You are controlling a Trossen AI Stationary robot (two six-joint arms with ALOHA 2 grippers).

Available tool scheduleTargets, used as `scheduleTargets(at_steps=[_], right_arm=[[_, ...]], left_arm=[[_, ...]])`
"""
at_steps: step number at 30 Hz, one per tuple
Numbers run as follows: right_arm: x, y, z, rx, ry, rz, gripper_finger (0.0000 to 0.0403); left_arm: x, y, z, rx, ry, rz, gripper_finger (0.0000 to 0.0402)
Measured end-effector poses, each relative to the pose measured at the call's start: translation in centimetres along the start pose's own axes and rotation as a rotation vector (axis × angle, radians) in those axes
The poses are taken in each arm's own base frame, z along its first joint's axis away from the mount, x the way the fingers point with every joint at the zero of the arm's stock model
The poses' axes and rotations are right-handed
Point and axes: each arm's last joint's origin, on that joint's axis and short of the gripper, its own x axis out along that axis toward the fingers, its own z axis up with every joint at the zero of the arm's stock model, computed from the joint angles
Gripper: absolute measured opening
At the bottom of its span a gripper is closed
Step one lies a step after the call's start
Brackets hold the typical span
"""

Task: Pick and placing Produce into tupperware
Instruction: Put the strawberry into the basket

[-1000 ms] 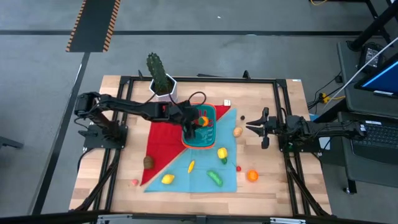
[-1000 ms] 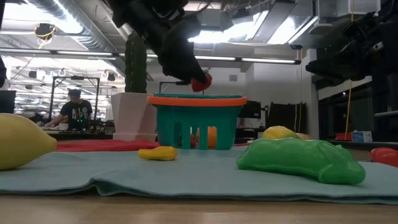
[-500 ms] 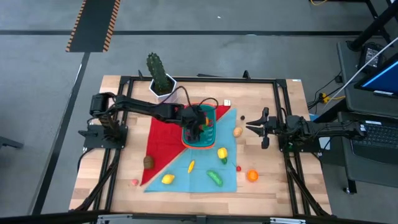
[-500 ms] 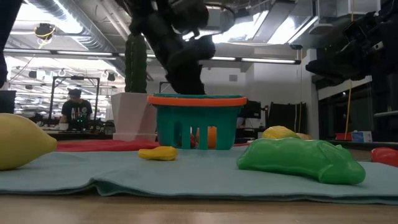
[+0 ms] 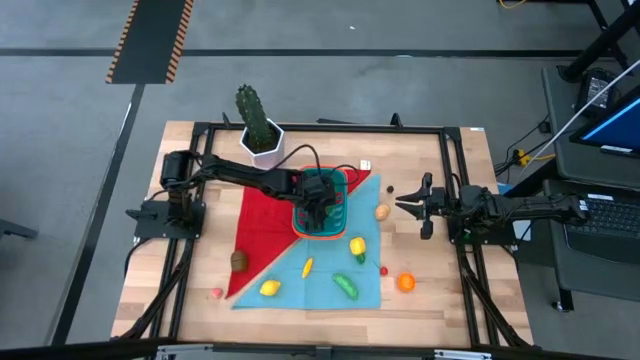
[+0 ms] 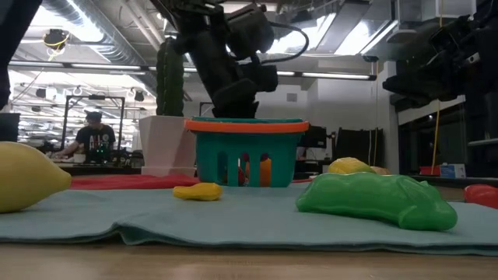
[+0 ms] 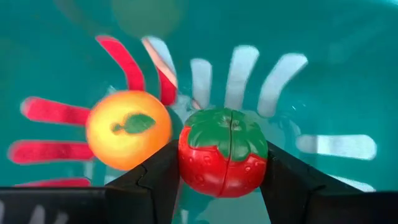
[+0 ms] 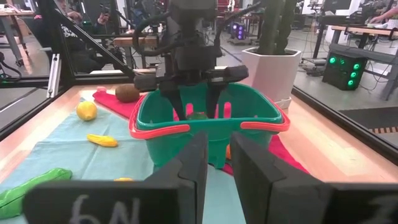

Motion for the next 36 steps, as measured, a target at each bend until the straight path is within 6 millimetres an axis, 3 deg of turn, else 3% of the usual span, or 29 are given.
scheduleTargets(at_steps=[8,36], right_arm=[[0.00,0.00,-0.03,0.000,0.003,0.000,0.0073],[0.00,0.00,-0.06,0.000,0.006,0.001,0.0073]], left_arm=[[-0.20,0.01,0.13,0.029,-0.011,0.033,0.0211],[-0.24,-0.09,0.33,0.004,-0.032,0.032,0.0216]])
